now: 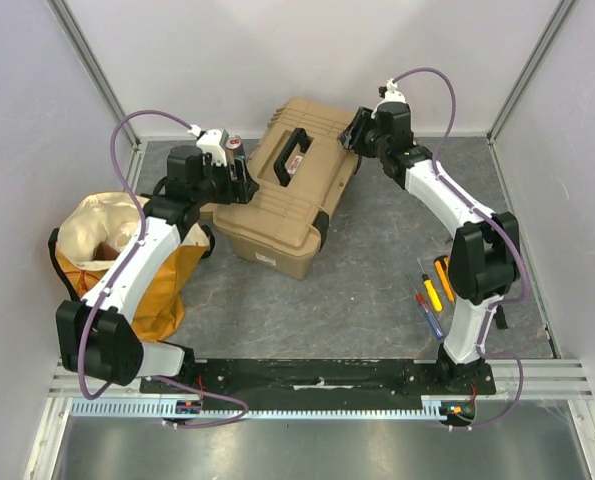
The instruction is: Pack the tool kit
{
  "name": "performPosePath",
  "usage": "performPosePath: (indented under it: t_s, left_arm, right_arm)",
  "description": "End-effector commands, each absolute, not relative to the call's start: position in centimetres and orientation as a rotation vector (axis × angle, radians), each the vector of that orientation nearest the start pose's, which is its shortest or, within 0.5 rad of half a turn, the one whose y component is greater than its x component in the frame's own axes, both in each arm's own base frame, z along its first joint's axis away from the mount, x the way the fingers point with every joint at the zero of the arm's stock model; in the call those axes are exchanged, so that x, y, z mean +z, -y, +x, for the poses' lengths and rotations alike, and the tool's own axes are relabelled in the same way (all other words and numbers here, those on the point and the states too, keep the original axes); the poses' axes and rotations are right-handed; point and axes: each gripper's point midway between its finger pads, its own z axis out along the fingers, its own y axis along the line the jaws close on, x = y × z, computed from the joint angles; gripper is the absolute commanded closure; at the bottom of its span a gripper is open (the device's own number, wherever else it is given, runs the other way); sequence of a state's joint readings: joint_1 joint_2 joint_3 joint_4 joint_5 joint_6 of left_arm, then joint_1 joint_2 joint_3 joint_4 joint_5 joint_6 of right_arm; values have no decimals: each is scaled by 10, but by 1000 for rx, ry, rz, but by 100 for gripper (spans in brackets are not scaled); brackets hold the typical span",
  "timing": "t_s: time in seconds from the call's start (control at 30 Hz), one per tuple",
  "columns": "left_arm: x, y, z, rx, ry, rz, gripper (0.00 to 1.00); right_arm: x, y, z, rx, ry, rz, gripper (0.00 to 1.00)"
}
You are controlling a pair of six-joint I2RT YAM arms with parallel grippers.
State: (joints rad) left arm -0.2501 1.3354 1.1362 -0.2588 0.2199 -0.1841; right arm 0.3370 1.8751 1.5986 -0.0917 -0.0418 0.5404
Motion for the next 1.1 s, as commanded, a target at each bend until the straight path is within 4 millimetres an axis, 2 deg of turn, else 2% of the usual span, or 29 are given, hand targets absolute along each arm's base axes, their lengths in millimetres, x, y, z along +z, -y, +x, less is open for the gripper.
performPosePath:
  t_s: [0.0,0.07,0.17,0.3,0.4,0.47,0.53,0.63,0.73,0.83,0.97,1.07]
  left_arm:
    - [247,179,389,-663,-2038,253,17]
    - [257,178,397,-647,-2017,243,14]
    - [273,173,410,-604,-1976,208,5]
    - [295,163,425,-560,-1906,183,4]
    - [303,153,438,-513,-1886,143,4]
    - [306,145,450,-496,-1874,110,5]
    - [308,139,460,-504,-1872,73,6]
    - [303,139,471,-568,-1884,60,7]
    - [296,156,474,-672,-1904,172,8]
    - [276,170,476,-743,-1967,253,10]
    - [245,176,474,-797,-2072,252,15]
    - [236,182,467,-855,-2101,247,18]
  right_arm:
    - [183,-272,506,813,-2192,52,47]
    - [185,-264,516,853,-2194,81,46]
    - [200,-235,527,826,-2154,154,42]
    - [234,-196,534,738,-2066,227,27]
    - [251,-175,534,698,-2018,257,9]
    - [252,-160,531,668,-2007,307,2]
    - [248,-150,528,666,-1997,357,2]
    - [232,-140,522,707,-1993,434,2]
    - [212,-139,518,793,-1998,498,2]
    - [199,-140,518,948,-1971,570,2]
    - [207,-140,522,1231,-1803,677,2]
    - [218,-147,528,1382,-1691,698,2]
